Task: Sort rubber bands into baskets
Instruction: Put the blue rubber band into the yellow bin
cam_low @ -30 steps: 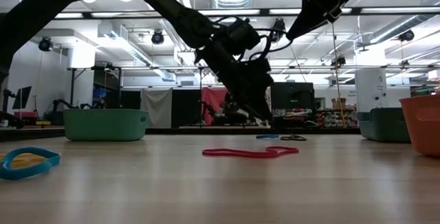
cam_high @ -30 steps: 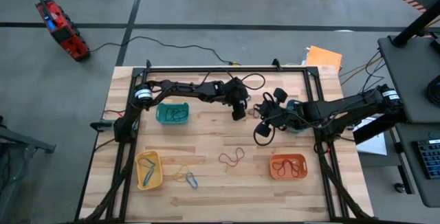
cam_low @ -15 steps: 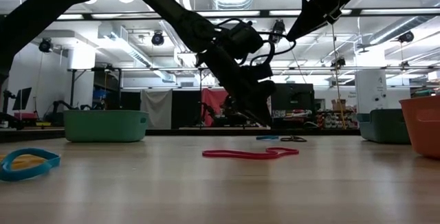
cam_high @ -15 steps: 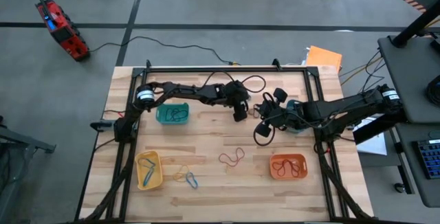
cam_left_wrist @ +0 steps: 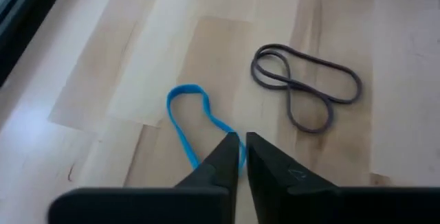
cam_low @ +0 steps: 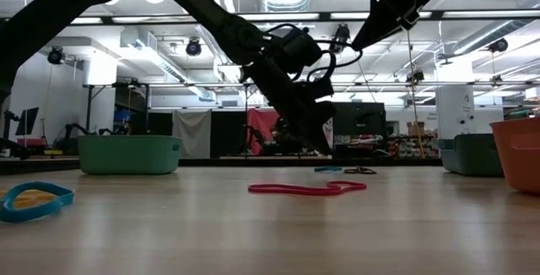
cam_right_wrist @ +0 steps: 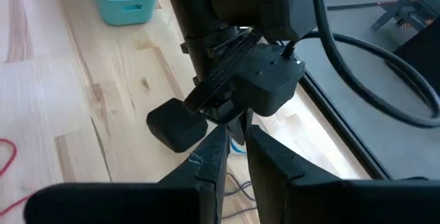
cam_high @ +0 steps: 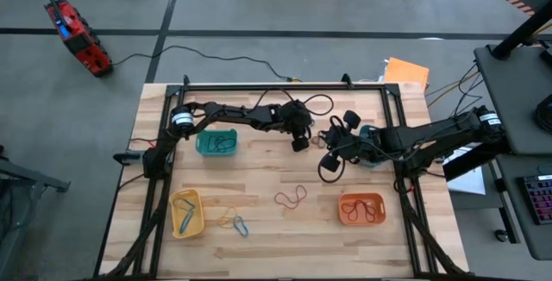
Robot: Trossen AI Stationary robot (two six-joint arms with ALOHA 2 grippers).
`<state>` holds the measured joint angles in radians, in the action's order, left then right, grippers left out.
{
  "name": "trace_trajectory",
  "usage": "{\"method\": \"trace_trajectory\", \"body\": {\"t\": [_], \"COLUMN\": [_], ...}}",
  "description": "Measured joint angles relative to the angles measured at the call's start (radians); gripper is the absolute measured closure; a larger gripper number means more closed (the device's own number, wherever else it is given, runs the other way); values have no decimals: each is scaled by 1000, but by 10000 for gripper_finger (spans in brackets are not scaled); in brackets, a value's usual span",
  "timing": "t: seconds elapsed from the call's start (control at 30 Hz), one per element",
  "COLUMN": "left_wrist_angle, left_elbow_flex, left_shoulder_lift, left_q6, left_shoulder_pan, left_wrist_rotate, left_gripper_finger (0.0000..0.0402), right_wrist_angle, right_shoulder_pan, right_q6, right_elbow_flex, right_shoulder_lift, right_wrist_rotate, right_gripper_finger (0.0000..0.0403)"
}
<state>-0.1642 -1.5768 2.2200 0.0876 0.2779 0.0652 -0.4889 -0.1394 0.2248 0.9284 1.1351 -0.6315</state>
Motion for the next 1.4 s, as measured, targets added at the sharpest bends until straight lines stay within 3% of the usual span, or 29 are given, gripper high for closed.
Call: {"method": "trace_trajectory", "body": {"t": [0.13, 0.33, 0.43, 0.63, 0.83, 1.17, 1.4], "left_wrist_angle": [-89, -270, -269, -111, 108, 248, 340], "left_elbow_flex": [1, 35, 136, 429, 675, 909, 993], "left_shoulder_lift": [-10, -148, -263, -551, -791, -1045, -1114], "left_q6": [2, 63, 82, 65, 2, -49, -55], "left_shoulder_pan": [2, 11, 44, 105, 82, 24, 9], "left_wrist_rotate": [21, 227, 207, 167, 146, 131, 132], "left_gripper_finger": [400, 401, 401, 402, 402, 402, 401], "right_wrist_angle": [-6, -80, -79, -8, 127, 205, 173], "right_shoulder_pan": [0, 0, 2, 16, 151, 358, 415], "right_q6": [96, 276, 352, 502, 545, 475, 433], "right_elbow_flex": [0, -8, -34, -130, -167, -88, 69], "right_shoulder_lift": [0, 0, 0, 0, 61, 264, 433], "right_wrist_rotate": [0, -1, -5, -5, 68, 283, 324], "right_gripper_finger": [355, 355, 355, 356, 374, 394, 394]}}
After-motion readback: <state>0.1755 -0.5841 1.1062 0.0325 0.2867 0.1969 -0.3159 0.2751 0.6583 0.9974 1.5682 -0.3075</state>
